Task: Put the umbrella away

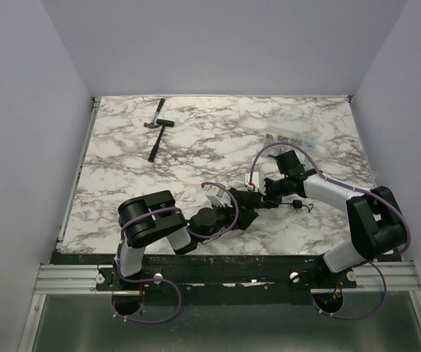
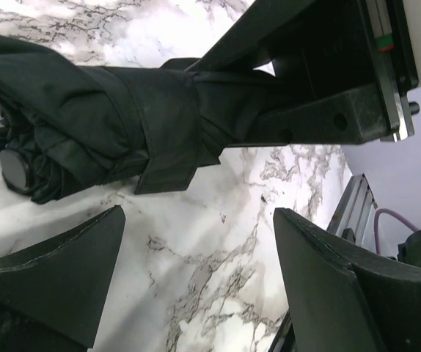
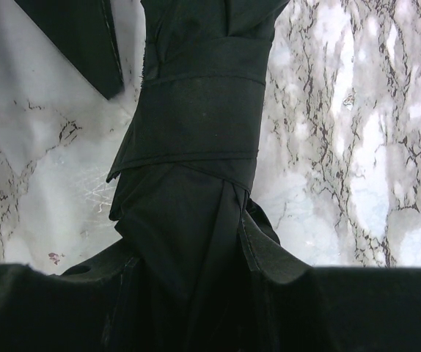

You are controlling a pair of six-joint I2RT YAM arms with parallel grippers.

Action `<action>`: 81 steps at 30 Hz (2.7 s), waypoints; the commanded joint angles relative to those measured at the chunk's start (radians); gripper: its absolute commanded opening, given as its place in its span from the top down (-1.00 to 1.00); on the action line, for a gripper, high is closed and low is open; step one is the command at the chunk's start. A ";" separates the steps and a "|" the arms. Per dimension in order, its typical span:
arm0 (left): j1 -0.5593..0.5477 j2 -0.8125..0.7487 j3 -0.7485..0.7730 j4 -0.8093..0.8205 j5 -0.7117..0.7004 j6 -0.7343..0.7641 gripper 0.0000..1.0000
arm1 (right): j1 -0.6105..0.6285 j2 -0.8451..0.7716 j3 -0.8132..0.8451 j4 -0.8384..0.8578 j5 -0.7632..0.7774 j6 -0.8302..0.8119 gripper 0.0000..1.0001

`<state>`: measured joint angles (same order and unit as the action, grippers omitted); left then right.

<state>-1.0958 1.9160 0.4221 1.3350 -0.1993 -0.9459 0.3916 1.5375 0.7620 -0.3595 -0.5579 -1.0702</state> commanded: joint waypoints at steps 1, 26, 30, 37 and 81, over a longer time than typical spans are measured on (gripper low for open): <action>0.008 0.051 0.050 0.003 -0.026 -0.045 -0.64 | 0.009 0.086 -0.046 -0.088 0.111 -0.002 0.98; 0.017 0.127 0.017 0.260 0.077 0.009 -0.04 | 0.010 0.085 -0.049 -0.092 0.111 -0.005 0.99; 0.016 0.067 -0.003 0.260 0.096 0.072 0.00 | 0.010 0.087 -0.049 -0.091 0.112 -0.005 0.99; 0.039 0.009 -0.041 0.250 0.070 0.075 -0.08 | 0.010 0.082 -0.050 -0.092 0.111 -0.005 0.99; 0.045 0.156 0.038 0.226 0.034 0.088 0.78 | 0.013 0.101 -0.045 -0.102 0.112 -0.010 0.98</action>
<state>-1.0489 2.0888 0.4736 1.4902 -0.1463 -0.8551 0.3931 1.5532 0.7727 -0.3603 -0.5587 -1.0702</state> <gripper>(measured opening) 0.170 0.373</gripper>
